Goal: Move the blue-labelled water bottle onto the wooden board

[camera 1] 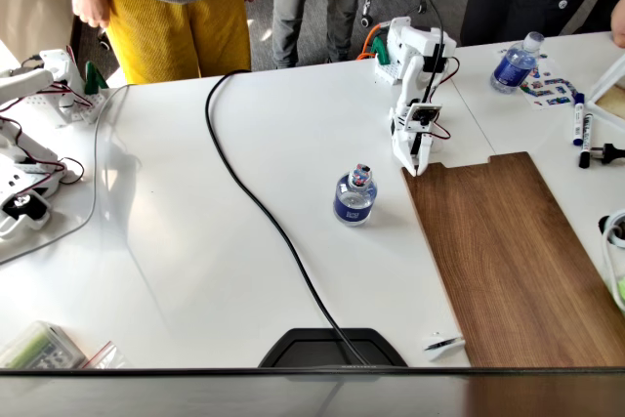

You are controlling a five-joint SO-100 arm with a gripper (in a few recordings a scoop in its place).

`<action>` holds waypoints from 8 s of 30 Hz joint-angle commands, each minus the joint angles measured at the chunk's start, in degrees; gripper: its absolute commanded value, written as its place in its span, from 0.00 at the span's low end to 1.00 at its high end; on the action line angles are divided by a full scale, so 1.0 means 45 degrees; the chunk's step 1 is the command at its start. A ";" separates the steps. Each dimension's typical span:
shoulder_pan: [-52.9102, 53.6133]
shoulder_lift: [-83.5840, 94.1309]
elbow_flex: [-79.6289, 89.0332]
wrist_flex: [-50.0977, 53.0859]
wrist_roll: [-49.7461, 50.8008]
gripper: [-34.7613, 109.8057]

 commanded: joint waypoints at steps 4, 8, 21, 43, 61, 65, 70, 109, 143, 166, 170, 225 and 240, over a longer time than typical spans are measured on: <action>0.0098 0.0020 0.0059 -0.0273 0.0098 0.24; 0.0098 0.0020 0.0059 -0.0273 0.0098 0.24; 0.0098 0.0020 0.0059 -0.0273 0.0098 0.24; 0.0098 0.0020 0.0059 -0.0273 0.0098 0.24; 0.0098 0.0020 0.0059 -0.0273 0.0098 0.24; 0.0176 0.0020 0.0098 -0.0332 0.0098 0.24; 0.0234 0.0020 0.0078 -0.0352 0.0664 0.24; 0.0273 1.2793 0.5937 0.6133 0.1836 0.24; 0.3242 1.7461 0.6855 1.0254 -0.0078 0.24; 0.4297 1.7383 0.6934 1.0879 -0.0586 0.24; 0.4375 1.7383 0.6953 1.0898 -0.0313 0.24; 0.4941 1.0938 0.0488 1.0645 -0.1250 0.39; 0.4785 1.0918 0.0449 1.0723 -0.0840 0.39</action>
